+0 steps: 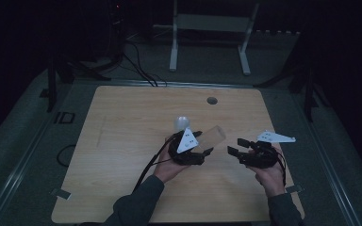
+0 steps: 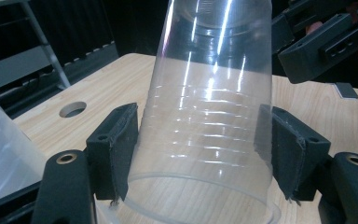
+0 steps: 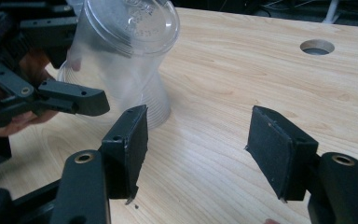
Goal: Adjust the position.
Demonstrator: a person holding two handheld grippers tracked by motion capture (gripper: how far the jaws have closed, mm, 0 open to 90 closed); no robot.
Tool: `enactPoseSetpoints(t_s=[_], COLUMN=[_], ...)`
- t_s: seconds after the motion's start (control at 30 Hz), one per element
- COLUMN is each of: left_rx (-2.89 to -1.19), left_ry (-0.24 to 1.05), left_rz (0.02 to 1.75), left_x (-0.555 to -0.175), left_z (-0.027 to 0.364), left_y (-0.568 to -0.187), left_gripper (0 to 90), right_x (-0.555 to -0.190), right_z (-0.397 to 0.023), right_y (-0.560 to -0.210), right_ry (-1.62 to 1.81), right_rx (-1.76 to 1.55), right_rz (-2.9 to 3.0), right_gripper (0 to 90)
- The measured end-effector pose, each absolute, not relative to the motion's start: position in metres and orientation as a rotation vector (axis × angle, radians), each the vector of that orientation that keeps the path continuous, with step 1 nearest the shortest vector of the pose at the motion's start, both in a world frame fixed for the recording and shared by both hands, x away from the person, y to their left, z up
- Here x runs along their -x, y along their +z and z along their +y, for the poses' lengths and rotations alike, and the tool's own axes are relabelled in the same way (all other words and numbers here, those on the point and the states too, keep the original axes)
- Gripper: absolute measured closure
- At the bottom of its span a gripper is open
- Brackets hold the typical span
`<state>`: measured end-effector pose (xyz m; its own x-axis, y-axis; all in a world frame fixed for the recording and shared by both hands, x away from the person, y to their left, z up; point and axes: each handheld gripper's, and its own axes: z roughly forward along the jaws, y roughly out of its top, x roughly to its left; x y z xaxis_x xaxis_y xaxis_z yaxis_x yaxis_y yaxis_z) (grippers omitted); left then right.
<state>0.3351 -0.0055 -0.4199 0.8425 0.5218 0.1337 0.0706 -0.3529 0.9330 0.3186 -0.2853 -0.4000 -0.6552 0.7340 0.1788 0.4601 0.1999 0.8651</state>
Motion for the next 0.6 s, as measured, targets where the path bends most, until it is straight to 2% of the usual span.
enactPoseSetpoints(t_s=[0.6], left_rx=[-1.928], left_ry=[0.453], left_rz=[0.375], left_x=[-0.336], left_z=[0.003], left_y=[-0.408], left_gripper=[30.9], right_x=[-0.318], right_z=[-0.279], right_y=[-0.386], right_ry=[1.3], right_rx=[-0.952], right_rz=[2.321], right_gripper=[38.4])
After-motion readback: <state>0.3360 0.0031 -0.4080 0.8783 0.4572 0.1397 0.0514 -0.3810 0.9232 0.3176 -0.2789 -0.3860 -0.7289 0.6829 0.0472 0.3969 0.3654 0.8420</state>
